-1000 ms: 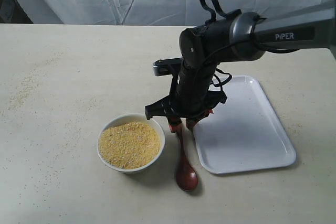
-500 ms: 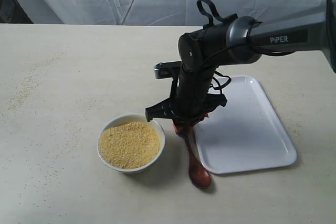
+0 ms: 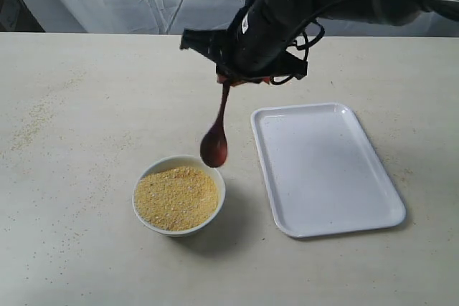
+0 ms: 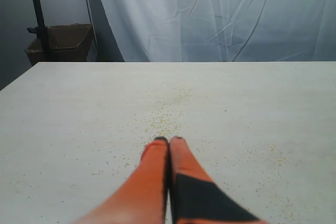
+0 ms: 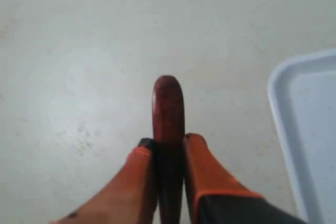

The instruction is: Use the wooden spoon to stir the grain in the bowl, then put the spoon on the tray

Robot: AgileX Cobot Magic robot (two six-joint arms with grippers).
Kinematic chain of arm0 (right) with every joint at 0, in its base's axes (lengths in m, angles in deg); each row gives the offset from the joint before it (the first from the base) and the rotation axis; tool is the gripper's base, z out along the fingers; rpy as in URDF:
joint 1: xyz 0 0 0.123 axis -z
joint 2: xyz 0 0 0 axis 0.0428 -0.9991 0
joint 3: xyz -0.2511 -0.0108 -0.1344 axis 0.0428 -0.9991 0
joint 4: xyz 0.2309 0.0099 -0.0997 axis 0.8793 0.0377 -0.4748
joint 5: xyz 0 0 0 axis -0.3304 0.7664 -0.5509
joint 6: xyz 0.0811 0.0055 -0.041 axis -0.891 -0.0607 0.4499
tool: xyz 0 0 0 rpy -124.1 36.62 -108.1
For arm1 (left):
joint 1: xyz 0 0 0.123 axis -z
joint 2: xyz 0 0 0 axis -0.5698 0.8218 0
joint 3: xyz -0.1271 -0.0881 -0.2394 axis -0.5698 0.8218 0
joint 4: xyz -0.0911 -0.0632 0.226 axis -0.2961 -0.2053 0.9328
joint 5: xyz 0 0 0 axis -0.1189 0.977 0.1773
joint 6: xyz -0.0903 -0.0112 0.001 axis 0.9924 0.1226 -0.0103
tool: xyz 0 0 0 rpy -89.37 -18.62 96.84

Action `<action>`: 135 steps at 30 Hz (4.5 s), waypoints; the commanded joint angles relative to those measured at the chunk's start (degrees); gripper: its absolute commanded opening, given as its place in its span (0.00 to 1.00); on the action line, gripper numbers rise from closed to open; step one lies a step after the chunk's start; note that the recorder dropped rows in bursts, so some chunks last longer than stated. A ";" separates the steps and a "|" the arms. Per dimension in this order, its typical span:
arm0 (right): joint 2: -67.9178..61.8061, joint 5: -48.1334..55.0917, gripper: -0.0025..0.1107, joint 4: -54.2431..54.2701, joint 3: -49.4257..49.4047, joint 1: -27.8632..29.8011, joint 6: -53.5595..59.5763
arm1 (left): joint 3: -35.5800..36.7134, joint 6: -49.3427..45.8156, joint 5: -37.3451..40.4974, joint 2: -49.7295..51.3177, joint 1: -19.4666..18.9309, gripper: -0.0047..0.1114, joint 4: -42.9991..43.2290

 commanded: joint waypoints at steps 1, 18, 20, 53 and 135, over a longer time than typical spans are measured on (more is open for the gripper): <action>-2.00 -6.43 0.01 -0.83 -0.18 -1.57 -3.76 | 0.10 0.02 -0.08 -0.22 -0.10 0.04 0.05; -8.07 -3.39 0.02 -1.92 -0.18 -5.62 -14.03 | 0.10 0.02 -0.08 -0.22 -0.10 0.04 0.05; -8.07 -1.13 0.02 -3.17 -0.18 -5.62 -14.03 | 0.10 0.02 -0.08 -0.22 -0.10 0.04 0.05; 3.91 8.89 0.02 -4.29 -0.08 -6.77 43.12 | 0.10 0.02 -0.08 -0.22 -0.10 0.04 0.05; -4.26 -76.55 0.02 -70.66 -9.32 3.76 -34.11 | 0.10 0.02 -0.08 -0.22 -0.10 0.04 0.05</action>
